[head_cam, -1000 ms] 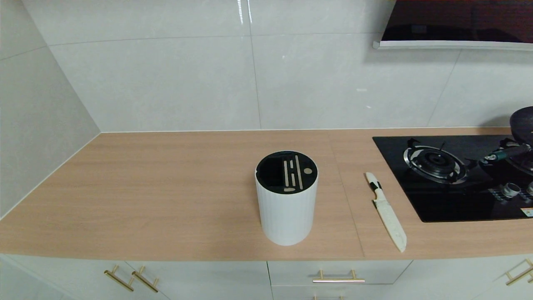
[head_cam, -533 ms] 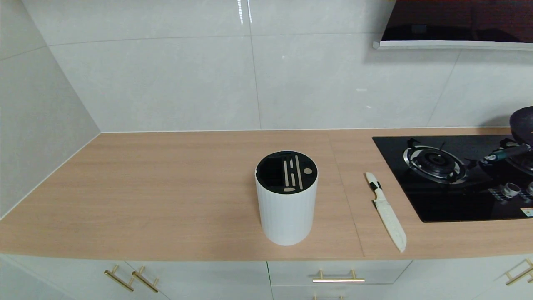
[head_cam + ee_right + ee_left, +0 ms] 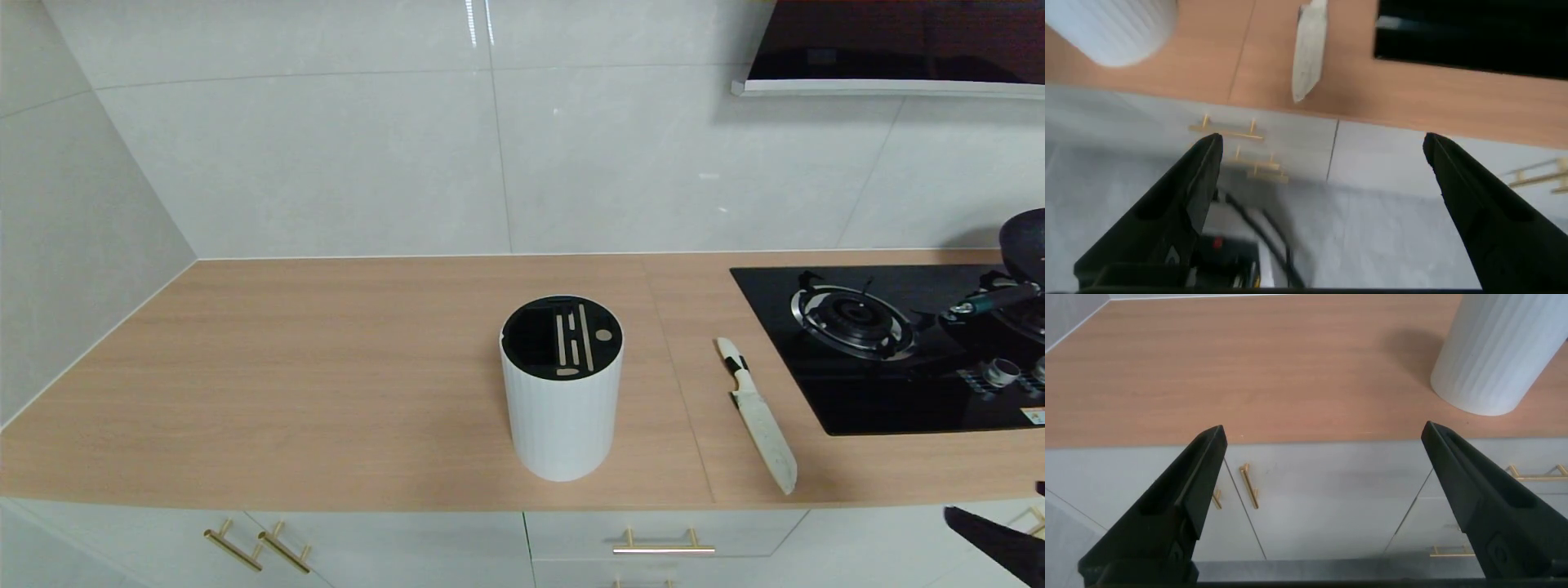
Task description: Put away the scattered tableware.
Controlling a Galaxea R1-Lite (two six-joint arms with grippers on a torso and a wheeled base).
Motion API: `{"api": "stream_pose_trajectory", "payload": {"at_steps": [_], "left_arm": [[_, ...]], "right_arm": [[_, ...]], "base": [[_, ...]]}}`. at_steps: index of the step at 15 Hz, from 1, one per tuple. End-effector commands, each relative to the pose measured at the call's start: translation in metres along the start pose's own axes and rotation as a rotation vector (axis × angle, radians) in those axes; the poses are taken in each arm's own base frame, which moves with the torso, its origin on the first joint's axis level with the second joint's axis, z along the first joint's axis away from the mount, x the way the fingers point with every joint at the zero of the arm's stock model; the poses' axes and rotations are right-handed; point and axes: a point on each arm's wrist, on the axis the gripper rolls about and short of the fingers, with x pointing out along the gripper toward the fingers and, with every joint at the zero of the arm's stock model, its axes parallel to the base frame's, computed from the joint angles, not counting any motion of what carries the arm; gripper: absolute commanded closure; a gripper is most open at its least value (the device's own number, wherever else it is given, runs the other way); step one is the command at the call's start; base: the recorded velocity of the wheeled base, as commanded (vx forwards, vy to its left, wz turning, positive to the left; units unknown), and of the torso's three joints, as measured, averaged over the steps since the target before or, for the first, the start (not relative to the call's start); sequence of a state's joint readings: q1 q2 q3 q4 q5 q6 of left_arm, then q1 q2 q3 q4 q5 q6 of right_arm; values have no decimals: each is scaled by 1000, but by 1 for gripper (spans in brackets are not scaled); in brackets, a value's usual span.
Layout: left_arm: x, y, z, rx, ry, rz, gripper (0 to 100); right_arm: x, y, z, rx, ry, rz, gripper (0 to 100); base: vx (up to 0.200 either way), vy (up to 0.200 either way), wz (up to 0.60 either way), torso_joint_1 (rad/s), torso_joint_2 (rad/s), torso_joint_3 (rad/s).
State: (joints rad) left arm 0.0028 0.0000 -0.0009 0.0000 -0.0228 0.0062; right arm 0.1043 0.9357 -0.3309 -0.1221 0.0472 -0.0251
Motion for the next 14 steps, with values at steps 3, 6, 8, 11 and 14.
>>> {"api": "stream_pose_trajectory", "payload": {"at_steps": [3,6,8,11,14], "left_arm": [[0,0,0,0,-1,0,0],[0,0,0,0,1,0,0],[0,0,0,0,-1,0,0],[0,0,0,0,2,0,0],[0,0,0,0,1,0,0]], "right_arm": [[160,12,28,-41,123,26,0],[199,15,32,-45,114,10,0],[219,16,37,-45,110,12,0],[247,17,36,-46,126,12,0],[273,17,20,-46,122,7,0]], "base": [[0,0,0,0,0,0],[0,0,0,0,0,0],[0,0,0,0,0,0],[0,0,0,0,0,0],[0,0,0,0,0,0]]}}
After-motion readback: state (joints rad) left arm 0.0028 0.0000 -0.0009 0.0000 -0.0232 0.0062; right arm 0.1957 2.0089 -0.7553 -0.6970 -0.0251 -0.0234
